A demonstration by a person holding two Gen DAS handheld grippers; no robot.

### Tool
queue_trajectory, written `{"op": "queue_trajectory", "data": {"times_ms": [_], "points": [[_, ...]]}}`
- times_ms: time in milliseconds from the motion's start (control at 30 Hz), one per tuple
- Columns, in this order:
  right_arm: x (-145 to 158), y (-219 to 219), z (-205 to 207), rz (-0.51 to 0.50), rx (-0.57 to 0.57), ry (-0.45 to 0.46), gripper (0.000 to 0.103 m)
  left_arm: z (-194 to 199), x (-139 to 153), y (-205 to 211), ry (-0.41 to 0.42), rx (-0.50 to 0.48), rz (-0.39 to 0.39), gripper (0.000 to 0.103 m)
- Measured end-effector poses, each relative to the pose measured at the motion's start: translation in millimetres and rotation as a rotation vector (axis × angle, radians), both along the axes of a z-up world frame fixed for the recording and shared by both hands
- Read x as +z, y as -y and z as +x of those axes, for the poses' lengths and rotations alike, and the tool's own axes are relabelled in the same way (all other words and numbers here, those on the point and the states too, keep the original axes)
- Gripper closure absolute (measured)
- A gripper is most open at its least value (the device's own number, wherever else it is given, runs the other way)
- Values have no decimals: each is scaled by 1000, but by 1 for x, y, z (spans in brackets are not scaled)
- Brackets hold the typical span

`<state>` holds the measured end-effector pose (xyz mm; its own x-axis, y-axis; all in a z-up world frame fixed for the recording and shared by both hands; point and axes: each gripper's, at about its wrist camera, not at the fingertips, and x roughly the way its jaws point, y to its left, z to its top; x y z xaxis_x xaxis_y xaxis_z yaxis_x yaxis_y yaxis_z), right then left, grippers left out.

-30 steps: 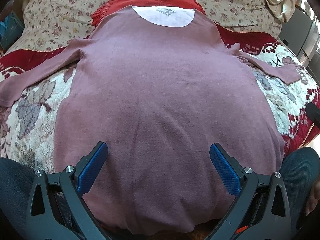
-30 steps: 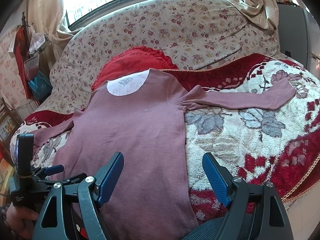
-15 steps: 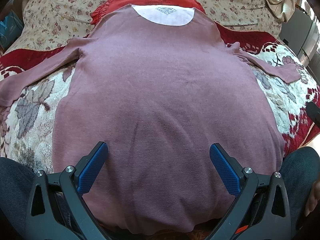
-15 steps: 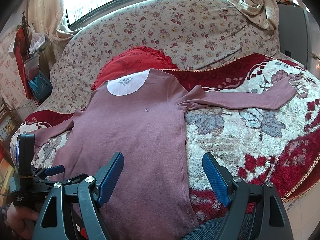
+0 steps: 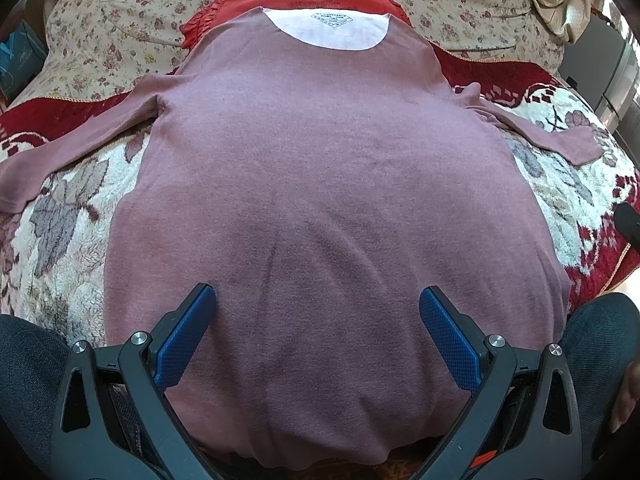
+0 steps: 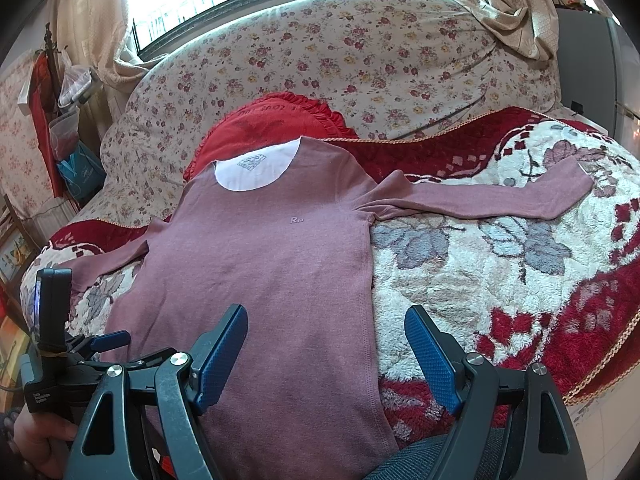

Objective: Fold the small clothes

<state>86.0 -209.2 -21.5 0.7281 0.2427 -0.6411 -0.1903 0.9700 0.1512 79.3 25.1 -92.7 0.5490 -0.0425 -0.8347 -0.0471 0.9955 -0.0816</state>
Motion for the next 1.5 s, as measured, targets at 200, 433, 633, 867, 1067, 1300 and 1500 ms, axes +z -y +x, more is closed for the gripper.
{"op": "queue_trajectory", "data": {"times_ms": [200, 433, 633, 867, 1067, 1300, 1500], "points": [[0, 0, 0, -1, 0, 0, 24, 0, -1, -1, -1, 1, 3, 1], [0, -1, 0, -3, 1, 1, 24, 0, -3, -2, -4, 3, 0, 1], [0, -1, 0, -1, 2, -4, 24, 0, -3, -4, -6, 3, 2, 1], [12, -13, 21, -11, 39, 17, 24, 3, 21, -13, 61, 28, 43, 1], [26, -38, 67, -78, 97, 102, 24, 12, 67, -63, 165, 125, 97, 1], [2, -61, 110, -162, 131, 161, 24, 41, 107, -167, 143, 257, 45, 1], [-13, -78, 110, -220, 215, 126, 24, 35, 89, -297, 40, 401, -157, 1]]}}
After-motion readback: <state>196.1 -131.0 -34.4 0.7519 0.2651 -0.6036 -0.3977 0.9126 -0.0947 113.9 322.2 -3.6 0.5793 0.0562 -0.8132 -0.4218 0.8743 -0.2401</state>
